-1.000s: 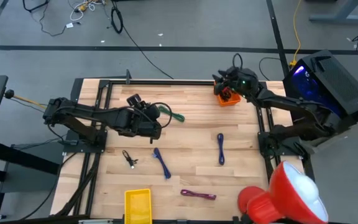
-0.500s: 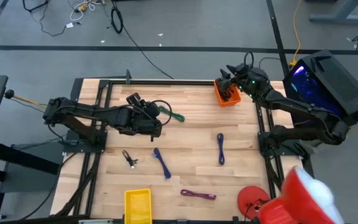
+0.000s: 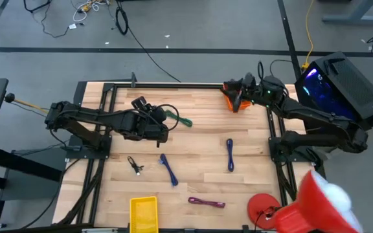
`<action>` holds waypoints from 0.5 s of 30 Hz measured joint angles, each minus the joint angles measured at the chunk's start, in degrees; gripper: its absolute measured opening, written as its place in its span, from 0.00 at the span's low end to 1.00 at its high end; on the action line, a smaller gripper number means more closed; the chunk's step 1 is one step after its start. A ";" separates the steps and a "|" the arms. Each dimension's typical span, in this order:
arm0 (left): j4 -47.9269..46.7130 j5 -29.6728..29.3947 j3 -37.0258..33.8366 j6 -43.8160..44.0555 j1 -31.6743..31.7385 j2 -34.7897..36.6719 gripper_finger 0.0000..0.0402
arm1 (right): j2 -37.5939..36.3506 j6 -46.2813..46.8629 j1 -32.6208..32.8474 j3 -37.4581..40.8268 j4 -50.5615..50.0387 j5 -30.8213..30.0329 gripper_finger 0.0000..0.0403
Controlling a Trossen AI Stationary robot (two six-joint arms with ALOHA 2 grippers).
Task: Pick & Place USB Port
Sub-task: Put the black charger cable into the orange bin
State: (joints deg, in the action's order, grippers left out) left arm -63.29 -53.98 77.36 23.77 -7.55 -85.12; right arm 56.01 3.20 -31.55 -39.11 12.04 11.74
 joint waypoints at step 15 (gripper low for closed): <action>0.40 10.91 -0.90 -17.77 0.37 0.05 0.45 | -5.73 -1.30 27.65 0.00 -5.26 -9.10 0.47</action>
State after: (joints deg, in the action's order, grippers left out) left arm -62.89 -43.07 76.47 6.00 -7.18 -85.07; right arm 50.28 1.90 -3.90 -39.11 6.78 2.64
